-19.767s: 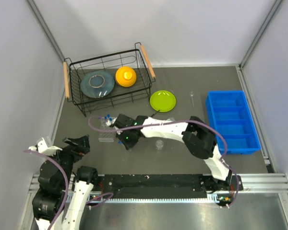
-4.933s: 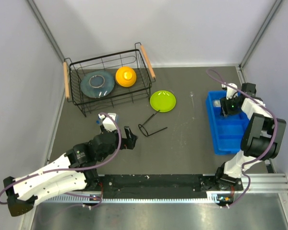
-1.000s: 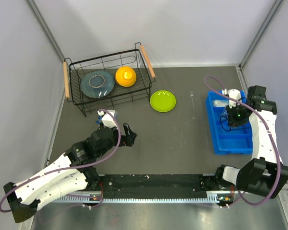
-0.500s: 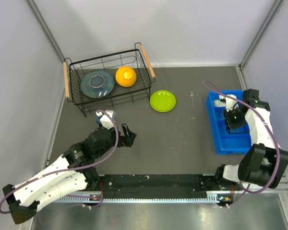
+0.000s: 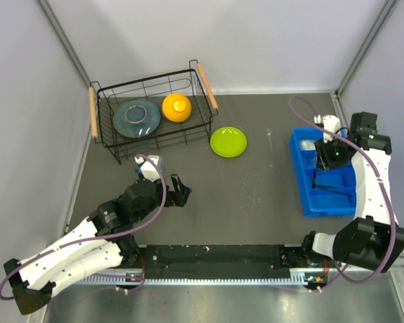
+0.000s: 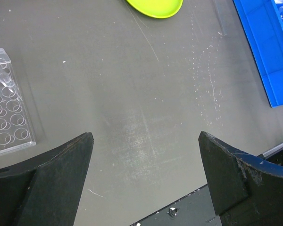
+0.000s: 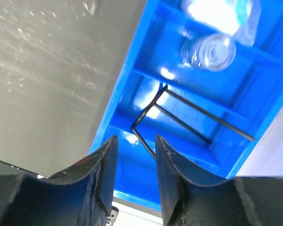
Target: Organize the chemistry lab equipment
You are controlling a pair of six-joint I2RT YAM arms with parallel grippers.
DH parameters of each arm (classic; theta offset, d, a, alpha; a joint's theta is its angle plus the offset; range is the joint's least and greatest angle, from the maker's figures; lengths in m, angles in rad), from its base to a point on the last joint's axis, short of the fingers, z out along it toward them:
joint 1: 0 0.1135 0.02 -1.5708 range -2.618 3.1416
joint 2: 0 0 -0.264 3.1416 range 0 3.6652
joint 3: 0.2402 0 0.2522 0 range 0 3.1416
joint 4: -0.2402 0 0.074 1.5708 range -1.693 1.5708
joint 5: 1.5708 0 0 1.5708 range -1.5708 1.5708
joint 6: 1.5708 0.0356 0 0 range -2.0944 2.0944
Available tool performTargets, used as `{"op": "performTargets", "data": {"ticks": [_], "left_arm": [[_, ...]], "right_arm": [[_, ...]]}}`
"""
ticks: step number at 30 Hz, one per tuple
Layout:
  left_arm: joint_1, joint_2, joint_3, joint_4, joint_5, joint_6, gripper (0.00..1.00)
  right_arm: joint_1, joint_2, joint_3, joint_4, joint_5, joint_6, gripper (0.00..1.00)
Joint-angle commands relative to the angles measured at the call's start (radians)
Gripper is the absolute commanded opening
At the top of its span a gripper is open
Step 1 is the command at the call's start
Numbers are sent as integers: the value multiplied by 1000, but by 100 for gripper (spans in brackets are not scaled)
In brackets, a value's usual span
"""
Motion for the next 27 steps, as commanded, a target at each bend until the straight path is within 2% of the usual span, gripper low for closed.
{"op": "performTargets", "data": {"ticks": [1,3,6,11,16,20,27], "left_arm": [[3,3,53,2,-7,6,99],[3,6,62,-2,-7,4,99],[3,7,71,-2,-2,-2,99],[3,-8,70,-7,-2,-28,99],[3,-46,50,-16,-19,-71,99],[3,-71,25,-27,-34,-103,99],[4,-66,22,-24,-47,-121,99]], "right_arm": [[61,-33,110,-45,-134,-2,39],[115,-10,126,-38,-167,12,44],[238,67,162,10,-175,75,45],[334,209,199,184,-183,214,45],[390,377,261,293,-79,296,45],[417,519,301,378,65,362,47],[419,696,412,407,152,402,47]]}}
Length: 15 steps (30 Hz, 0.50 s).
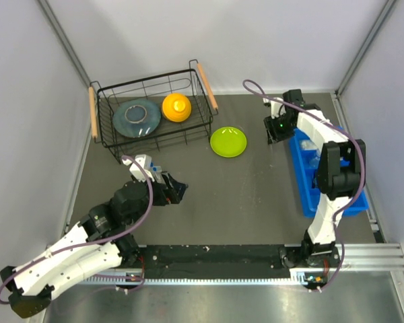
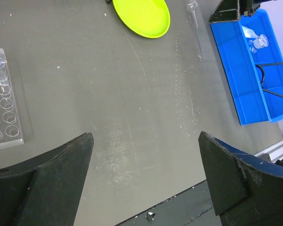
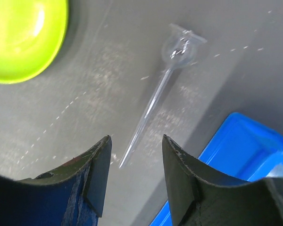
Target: Organize the chemistry lab equipment
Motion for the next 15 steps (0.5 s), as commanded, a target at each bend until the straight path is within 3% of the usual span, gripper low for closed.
{"op": "performTargets", "data": {"ticks": [1,8,15], "left_arm": [[4,16,4,12,-20,-18,99],[4,63,26,18,-16,-10,99],[5,59,17,29,-13,-12,99]], "right_arm": [[9,75,97,56,84,51,47],[21,182,154,55,119,55,47],[23,213,147,56,122,62,38]]}}
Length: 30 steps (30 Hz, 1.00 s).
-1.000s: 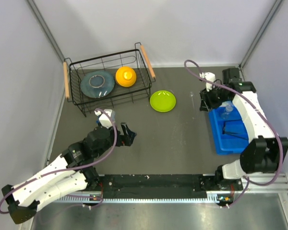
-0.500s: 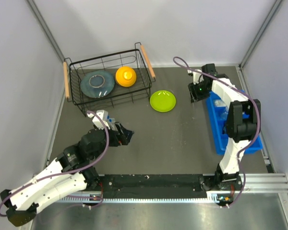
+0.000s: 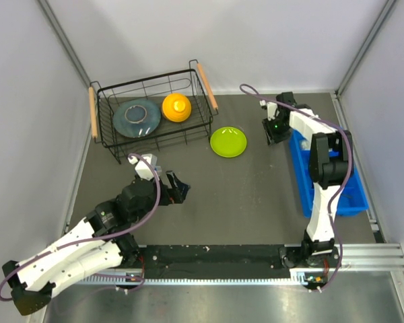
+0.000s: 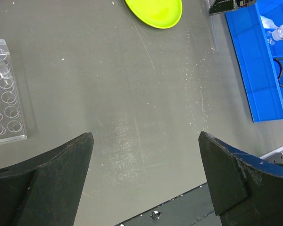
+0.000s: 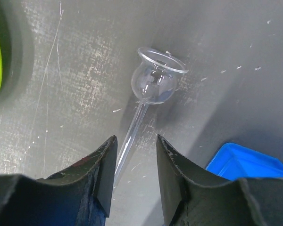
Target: Organize the chemistry lab equipment
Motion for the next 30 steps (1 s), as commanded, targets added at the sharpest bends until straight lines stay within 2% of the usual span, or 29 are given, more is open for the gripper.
{"op": "performTargets", "data": {"ticks": [1,10,24,30], "left_arm": [[5,-4,15,27,-7,-1,99],[5,-22,6,24,-5,-5,99],[5,-39,9,13,-11,1,99],[5,-46,9,10,-11,5,99]], "right_arm": [[12,16,38,18,15,21,38],[15,53,42,17,32,30,33],[17,30,27,18,35,36,4],[17,-28,5,20,-23,27,2]]}}
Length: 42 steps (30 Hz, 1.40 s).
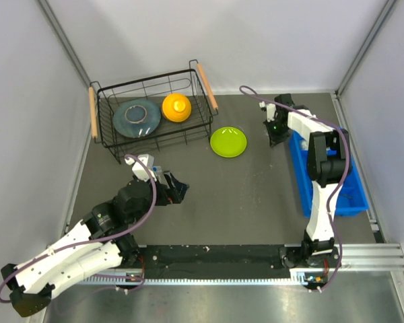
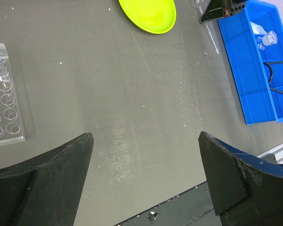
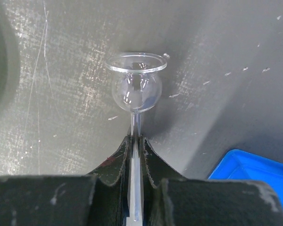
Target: Organize the chemistry lab equipment
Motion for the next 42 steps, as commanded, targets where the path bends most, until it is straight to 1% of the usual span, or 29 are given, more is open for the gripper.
{"op": "performTargets", "data": {"ticks": [1,7,8,11,12,14,15,20,23,27,32,35,36,40,42], "left_arm": [[5,-17,10,10,-11,8,99],[5,-32,7,6,-11,10,99],[5,-32,4,6,-9,10,99],[5,-32,6,7,-5,13,99],[5,-34,6,7,-5,17,99],[5,-32,6,13,0,20,99],[5,-34,4,13,0,22,99],[5,-34,6,21,9,28,99],[5,-34,7,22,12,36,99],[5,-31,12,24,18,46,99],[6,-9,38,7,32,62,99],[6,0,50,-1,35,69,99],[6,4,52,-1,37,72,99],[6,21,69,-14,43,79,99],[6,33,73,-28,47,83,99]], "right_arm": [[12,-78,-5,14,-62,2,2],[12,-214,-59,9,-209,-27,2],[12,-263,-70,5,-243,-44,2],[12,-338,-103,-15,-272,-79,2],[11,-390,-120,-32,-281,-113,2],[11,-443,-136,-55,-280,-151,1],[12,-501,-149,-67,-278,-197,2],[11,-664,-192,-173,-206,-337,2],[9,-762,-215,-243,-121,-421,2],[-1,-888,-263,-331,-52,-538,2],[-14,-1047,-335,-414,10,-628,2],[-12,-1107,-398,-457,51,-665,2],[-14,-1150,-425,-466,59,-673,2],[-14,-1253,-475,-549,90,-719,2],[-15,-1291,-507,-575,133,-748,2]]}}
